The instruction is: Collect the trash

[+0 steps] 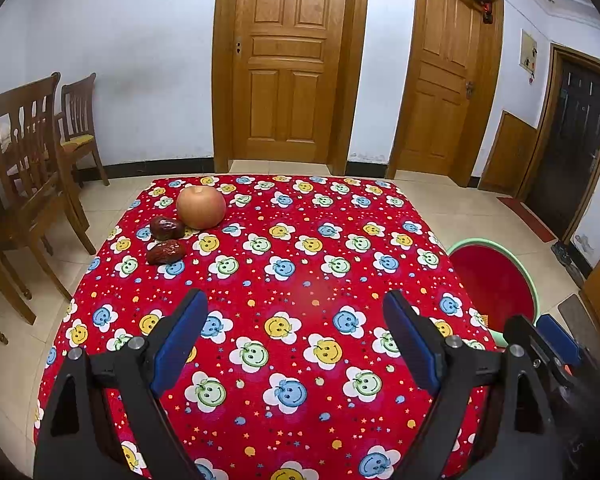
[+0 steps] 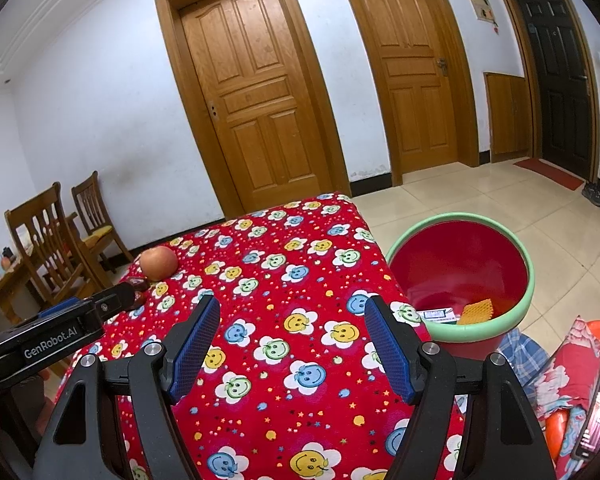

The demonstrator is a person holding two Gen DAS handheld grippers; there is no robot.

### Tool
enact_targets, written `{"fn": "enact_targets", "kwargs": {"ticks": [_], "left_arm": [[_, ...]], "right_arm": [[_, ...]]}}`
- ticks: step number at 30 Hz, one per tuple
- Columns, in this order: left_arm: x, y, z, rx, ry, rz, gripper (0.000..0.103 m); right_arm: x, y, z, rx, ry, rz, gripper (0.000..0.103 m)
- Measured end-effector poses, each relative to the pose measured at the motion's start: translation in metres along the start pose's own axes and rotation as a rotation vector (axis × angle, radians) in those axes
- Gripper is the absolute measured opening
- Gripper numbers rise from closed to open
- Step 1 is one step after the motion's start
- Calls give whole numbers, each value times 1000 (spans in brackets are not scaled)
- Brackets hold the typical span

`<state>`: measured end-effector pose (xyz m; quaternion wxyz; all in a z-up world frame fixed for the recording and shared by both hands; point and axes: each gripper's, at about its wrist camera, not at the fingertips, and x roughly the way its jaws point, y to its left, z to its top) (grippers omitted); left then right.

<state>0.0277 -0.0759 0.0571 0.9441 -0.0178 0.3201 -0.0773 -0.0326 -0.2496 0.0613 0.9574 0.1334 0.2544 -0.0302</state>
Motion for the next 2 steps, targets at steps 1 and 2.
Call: {"fn": "enact_targets", "kwargs": {"ticks": [1,2], "left_arm": [[-1,-1,1,-2,1,0,88],[-1,-1,2,-3,2,0,88]], "right_arm": [[0,0,-1,0,1,-1,76],[0,0,-1,2,3,0,76]]}}
